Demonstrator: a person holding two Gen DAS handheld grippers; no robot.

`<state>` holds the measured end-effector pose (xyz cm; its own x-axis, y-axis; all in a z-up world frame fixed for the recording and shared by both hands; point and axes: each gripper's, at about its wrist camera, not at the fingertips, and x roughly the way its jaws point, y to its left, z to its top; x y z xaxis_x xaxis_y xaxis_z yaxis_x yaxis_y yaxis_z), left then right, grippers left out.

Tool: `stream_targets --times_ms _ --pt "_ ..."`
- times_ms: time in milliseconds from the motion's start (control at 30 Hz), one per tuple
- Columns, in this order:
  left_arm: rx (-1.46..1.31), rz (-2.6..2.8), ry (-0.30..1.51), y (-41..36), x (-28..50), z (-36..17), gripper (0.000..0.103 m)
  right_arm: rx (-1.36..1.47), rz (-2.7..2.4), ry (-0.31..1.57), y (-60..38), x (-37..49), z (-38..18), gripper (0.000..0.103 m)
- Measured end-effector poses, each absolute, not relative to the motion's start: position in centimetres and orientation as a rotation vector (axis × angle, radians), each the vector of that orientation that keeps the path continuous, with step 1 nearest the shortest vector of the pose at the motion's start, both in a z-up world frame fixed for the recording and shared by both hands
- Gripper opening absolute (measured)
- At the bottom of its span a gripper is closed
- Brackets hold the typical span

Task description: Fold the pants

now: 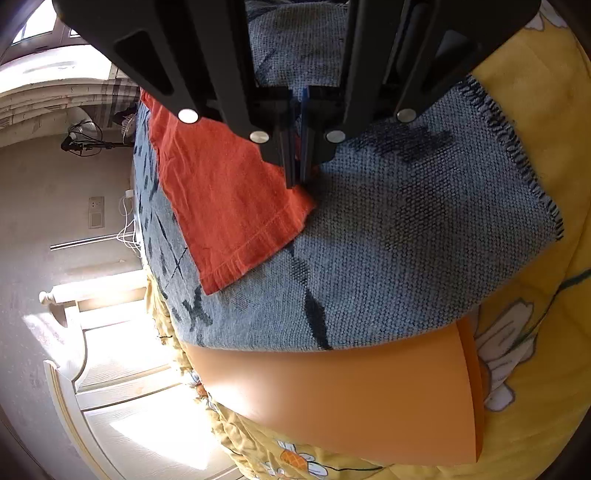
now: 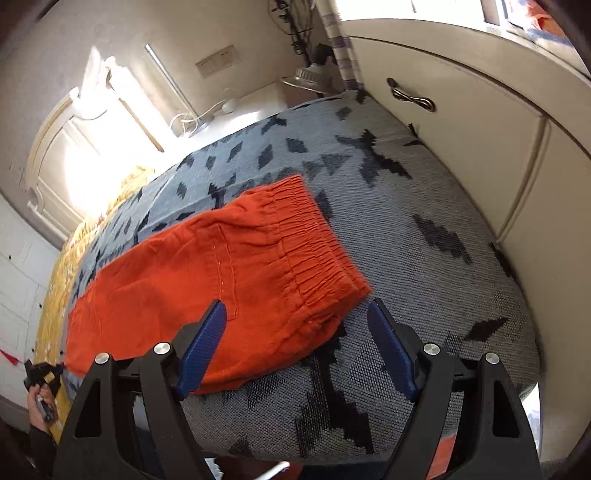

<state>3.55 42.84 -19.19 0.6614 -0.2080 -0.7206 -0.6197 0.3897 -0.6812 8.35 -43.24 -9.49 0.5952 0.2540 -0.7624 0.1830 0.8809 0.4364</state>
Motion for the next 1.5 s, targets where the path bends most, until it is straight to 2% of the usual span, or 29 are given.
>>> stream_targets --times_ms 133,267,300,333,367,400,433,500,600,733,767,800,833,867,900,933,1033,1133,1200,1267,1500 --pt "-1.168 0.308 0.847 42.8 3.6 -19.1 0.002 0.713 0.085 0.987 -45.5 9.0 -10.8 0.072" --pt "-1.191 0.309 0.844 42.8 3.6 -19.3 0.002 0.683 0.083 1.038 -44.8 10.8 -12.3 0.070" --pt "-1.194 0.309 0.844 42.8 3.6 -19.2 0.002 0.679 0.068 1.049 -44.7 11.3 -12.7 0.066" --pt "-1.193 0.308 0.843 42.9 3.5 -19.1 0.002 0.675 0.062 1.059 -44.7 11.7 -13.1 0.050" --pt "-1.188 0.307 0.841 42.8 3.4 -18.9 0.002 0.661 0.070 1.067 -44.4 12.1 -13.3 0.040" --pt "-1.179 0.301 0.839 42.7 3.5 -18.6 0.002 0.631 0.066 1.070 -44.1 12.4 -13.3 0.023" --pt "-1.168 0.295 0.834 42.6 3.3 -18.2 0.002 0.604 0.064 1.068 -43.8 12.6 -13.2 0.012" --pt "-1.149 0.289 0.820 42.4 3.1 -17.2 0.002 0.584 0.068 1.041 -44.0 12.6 -12.3 0.008" --pt "-1.141 0.289 0.827 42.3 2.8 -17.0 0.002 0.564 0.059 1.008 -44.5 12.2 -10.9 0.008" --pt "-1.150 0.284 0.840 42.5 2.8 -17.7 0.002 0.566 0.035 1.069 -44.7 12.2 -13.1 0.009" --pt "-1.150 0.276 0.843 42.5 2.8 -17.8 0.006 0.566 0.027 1.072 -44.7 12.2 -13.5 0.010" --pt "-1.162 0.282 0.851 42.5 2.8 -17.8 0.025 0.566 0.019 1.061 -44.7 12.0 -13.6 0.017" --pt "-1.176 0.300 0.846 42.5 2.2 -17.8 0.038 0.547 -0.006 1.053 -44.7 11.8 -13.5 0.030" --pt "-1.172 0.310 0.826 42.5 1.6 -17.4 0.043 0.509 -0.058 1.046 -44.7 11.5 -13.1 0.041" --pt "-1.144 0.315 0.817 42.2 1.0 -16.8 0.043 0.468 -0.114 1.021 -44.8 10.9 -12.4 0.056" --pt "-1.122 0.316 0.806 41.7 0.3 -16.2 0.043 0.434 -0.144 0.990 -44.9 10.2 -11.7 0.057" --pt "-1.190 0.130 0.741 37.5 -1.1 -14.7 0.041 0.376 -0.176 0.949 -44.6 8.1 -9.4 0.057" --pt "-1.235 -0.123 0.777 29.2 -0.2 -14.3 0.040 0.468 0.047 0.956 -40.7 6.6 -8.1 0.056" --pt "-1.272 -0.250 0.835 23.8 1.0 -15.0 0.032 0.541 0.230 1.009 -36.3 6.6 -8.8 0.055" --pt "-1.296 -0.307 0.884 19.9 2.3 -16.1 0.029 0.651 0.361 1.063 -32.4 6.7 -10.2 0.050" --pt "-1.317 -0.272 0.982 15.7 4.5 -19.1 0.027 0.727 0.474 1.170 -25.9 7.3 -13.2 0.047"
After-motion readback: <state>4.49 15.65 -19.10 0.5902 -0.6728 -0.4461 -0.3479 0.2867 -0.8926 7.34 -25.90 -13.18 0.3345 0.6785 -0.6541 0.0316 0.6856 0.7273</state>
